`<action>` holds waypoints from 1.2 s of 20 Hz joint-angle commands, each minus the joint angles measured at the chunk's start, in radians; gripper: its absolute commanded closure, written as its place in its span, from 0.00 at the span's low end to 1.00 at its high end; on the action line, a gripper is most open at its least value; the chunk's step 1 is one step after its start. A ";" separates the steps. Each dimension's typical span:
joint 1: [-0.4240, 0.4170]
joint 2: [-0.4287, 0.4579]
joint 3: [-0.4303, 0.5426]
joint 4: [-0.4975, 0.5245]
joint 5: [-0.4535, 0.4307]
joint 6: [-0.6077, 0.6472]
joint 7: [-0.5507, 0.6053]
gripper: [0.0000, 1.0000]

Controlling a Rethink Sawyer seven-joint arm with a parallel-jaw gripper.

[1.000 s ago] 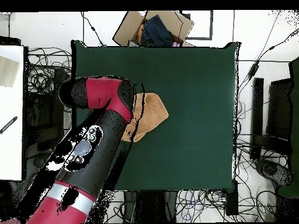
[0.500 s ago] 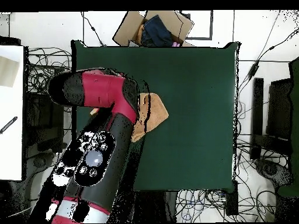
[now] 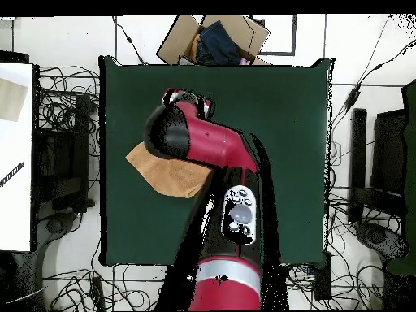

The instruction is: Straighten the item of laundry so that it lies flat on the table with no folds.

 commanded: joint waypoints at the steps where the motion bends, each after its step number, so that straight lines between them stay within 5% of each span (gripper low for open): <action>1: -0.062 -0.023 0.306 0.262 -0.143 -0.047 0.045 0.00; 24: -0.161 -0.022 0.436 0.292 -0.218 -0.040 0.105 0.00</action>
